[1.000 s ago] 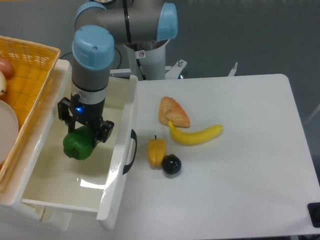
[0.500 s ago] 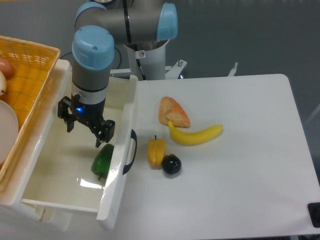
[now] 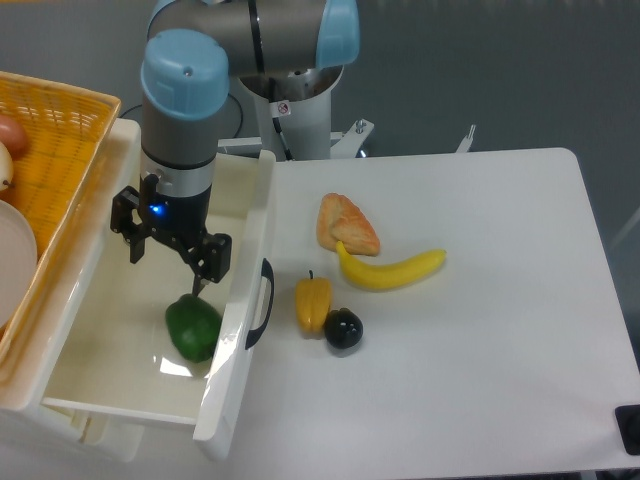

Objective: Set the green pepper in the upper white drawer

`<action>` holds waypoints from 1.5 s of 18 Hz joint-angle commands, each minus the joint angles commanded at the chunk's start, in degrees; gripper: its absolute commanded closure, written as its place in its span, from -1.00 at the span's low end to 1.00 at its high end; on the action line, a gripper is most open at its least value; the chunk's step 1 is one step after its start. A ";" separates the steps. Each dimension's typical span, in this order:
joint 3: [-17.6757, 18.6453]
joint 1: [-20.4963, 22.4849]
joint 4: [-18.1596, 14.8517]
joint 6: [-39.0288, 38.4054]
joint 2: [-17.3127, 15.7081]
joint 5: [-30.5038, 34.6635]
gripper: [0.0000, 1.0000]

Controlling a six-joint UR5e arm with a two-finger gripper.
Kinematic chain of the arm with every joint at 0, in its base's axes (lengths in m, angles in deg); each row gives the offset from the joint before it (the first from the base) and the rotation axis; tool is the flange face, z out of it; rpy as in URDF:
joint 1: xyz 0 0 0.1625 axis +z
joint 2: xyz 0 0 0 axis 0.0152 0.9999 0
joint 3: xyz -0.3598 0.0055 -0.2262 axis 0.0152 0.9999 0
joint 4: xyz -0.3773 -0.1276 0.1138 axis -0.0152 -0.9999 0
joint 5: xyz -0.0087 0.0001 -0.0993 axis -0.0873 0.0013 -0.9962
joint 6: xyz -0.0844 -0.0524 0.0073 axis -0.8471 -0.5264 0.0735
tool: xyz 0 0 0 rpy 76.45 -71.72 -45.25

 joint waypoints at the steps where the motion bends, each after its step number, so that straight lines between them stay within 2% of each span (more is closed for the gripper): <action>1: -0.18 0.79 0.00 0.00 -0.09 0.00 -0.97; 8: -0.79 8.08 0.09 0.09 -0.70 -0.09 -1.00; 11: -1.84 13.00 0.09 0.70 -0.62 -0.09 -1.00; 14: -2.02 17.92 0.00 5.96 0.08 -0.17 -1.00; 18: -2.20 23.46 0.17 13.43 5.70 0.18 -1.00; 20: -3.16 26.53 1.31 18.96 9.30 0.79 -1.00; 23: -4.39 28.30 1.41 26.17 12.64 7.53 -1.00; 27: -4.92 28.39 1.67 35.93 16.78 16.34 -1.00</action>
